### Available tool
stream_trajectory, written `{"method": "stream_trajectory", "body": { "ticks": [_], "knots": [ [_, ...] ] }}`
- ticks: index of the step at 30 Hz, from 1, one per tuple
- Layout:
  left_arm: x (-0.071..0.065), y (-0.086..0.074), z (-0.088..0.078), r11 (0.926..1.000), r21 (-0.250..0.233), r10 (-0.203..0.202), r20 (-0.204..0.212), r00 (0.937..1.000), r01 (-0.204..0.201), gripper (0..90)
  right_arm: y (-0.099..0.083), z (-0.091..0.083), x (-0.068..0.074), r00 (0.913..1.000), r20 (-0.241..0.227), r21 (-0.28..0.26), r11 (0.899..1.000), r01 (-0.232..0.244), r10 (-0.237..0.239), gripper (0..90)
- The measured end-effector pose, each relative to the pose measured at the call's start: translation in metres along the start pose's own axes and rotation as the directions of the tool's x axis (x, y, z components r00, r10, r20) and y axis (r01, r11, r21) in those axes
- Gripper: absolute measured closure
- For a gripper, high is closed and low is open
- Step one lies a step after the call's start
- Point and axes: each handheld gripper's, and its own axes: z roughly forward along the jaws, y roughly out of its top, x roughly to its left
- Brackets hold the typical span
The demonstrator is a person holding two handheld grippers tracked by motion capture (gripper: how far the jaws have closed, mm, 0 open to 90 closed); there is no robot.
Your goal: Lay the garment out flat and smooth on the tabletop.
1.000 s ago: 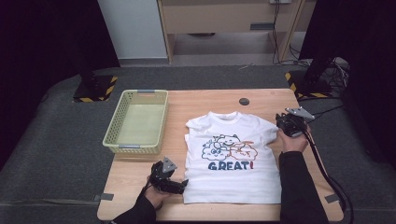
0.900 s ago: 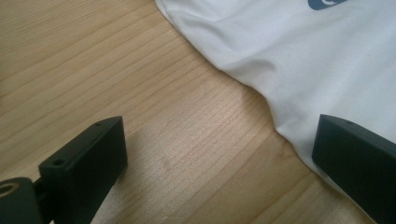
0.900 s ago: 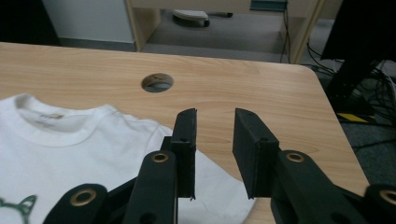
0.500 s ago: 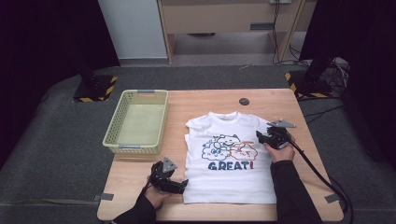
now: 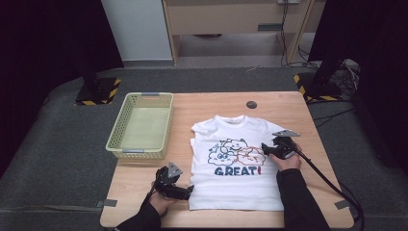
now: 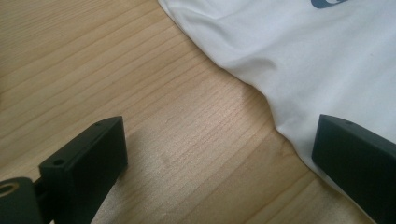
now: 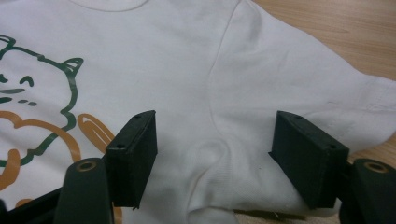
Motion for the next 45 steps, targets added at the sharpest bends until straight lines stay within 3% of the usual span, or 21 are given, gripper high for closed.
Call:
{"method": "stream_trajectory", "body": {
  "ticks": [11, 15, 19, 22, 26, 29, 35, 39, 45],
  "knots": [
    [0.001, 0.001, -0.001, 1.0, 0.006, 0.002, 0.021, 0.9998, -0.002, 3.1, 0.005, 0.007, -0.009, 0.9999, -0.002, 0.017, 1.0, 0.01, -0.01, 16.3],
    [0.003, 0.002, -0.003, 0.9997, 0.002, -0.026, 0.049, 0.9984, 0.026, 3.2, 0.006, 0.006, -0.011, 1.0, -0.004, 0.02, 1.0, 0.002, -0.002, 15.7],
    [0.005, 0.004, -0.009, 0.9981, -0.027, -0.054, 0.041, 0.9977, 0.055, 2.8, 0.01, -0.008, -0.01, 0.9997, -0.026, -0.002, 1.0, 0.0, 0.0, 15.5],
    [0.008, 0.006, -0.013, 0.9961, -0.036, -0.079, 0.043, 0.9959, 0.081, 2.8, 0.017, -0.022, -0.008, 0.9988, -0.042, -0.003, 1.0, -0.027, 0.027, 12.0],
    [0.011, 0.011, -0.018, 0.9915, -0.041, -0.121, 0.054, 0.9912, 0.123, 3.1, 0.019, -0.042, 0.0, 0.9978, -0.065, -0.012, 1.0, -0.016, 0.015, 9.4],
    [0.012, 0.017, -0.022, 0.9873, -0.035, -0.153, 0.052, 0.9869, 0.155, 3.1, 0.015, -0.055, 0.004, 0.9929, -0.117, -0.016, 1.0, -0.018, 0.016, 9.5],
    [0.013, 0.029, -0.028, 0.981, -0.073, -0.177, 0.045, 0.9832, 0.18, 2.8, -0.004, -0.073, 0.014, 0.9853, -0.17, -0.002, 1.0, -0.007, 0.006, 8.7],
    [0.016, 0.038, -0.029, 0.9748, -0.096, -0.198, 0.043, 0.9793, 0.201, 2.3, -0.019, -0.078, 0.021, 0.9836, -0.18, 0.029, 0.999, 0.015, -0.01, 7.7],
    [0.019, 0.054, -0.028, 0.9703, -0.13, -0.201, 0.038, 0.979, 0.204, 2.2, -0.035, -0.078, 0.029, 0.9824, -0.184, 0.07, 0.996, 0.049, -0.036, 7.0]
  ]
}}
